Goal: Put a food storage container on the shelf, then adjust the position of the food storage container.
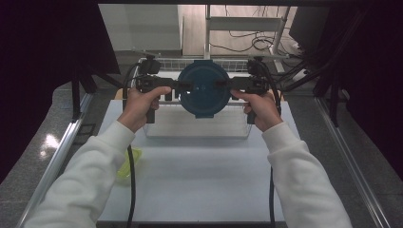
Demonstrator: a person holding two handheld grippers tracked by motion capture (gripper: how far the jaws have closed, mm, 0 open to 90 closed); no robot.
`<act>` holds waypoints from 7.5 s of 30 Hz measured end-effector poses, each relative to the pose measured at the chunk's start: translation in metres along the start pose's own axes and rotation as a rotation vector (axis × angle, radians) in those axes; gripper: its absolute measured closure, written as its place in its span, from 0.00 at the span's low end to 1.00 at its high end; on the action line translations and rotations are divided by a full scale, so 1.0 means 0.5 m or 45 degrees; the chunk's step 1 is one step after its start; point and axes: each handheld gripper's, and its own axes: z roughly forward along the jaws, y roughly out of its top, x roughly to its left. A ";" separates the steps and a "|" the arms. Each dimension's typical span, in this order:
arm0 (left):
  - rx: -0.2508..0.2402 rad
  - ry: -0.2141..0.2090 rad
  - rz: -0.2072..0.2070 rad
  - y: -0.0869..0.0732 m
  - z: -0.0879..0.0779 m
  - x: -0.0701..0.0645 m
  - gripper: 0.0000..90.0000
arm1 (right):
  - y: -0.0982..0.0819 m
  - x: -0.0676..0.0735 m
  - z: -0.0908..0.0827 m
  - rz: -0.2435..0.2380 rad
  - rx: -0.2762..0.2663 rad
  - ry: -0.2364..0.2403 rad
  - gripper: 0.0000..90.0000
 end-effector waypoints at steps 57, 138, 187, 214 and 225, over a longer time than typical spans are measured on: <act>-0.045 -0.058 -0.350 0.084 0.127 0.165 0.40 | 0.096 -0.134 0.132 0.342 0.022 -0.039 0.31; 0.211 0.200 0.317 -0.492 -0.026 -0.002 0.23 | -0.472 -0.114 -0.096 -0.362 0.192 -0.196 0.23; 0.183 0.744 0.054 -0.363 -0.232 0.310 0.75 | -0.477 -0.127 -0.089 -0.343 0.259 -0.203 0.23; 0.419 0.864 -0.117 -0.428 -0.246 0.435 1.00 | -0.479 -0.138 -0.086 -0.289 0.267 -0.189 0.23; 0.447 0.820 -0.121 -0.435 -0.243 0.423 1.00 | -0.477 -0.141 -0.088 -0.276 0.261 -0.186 0.23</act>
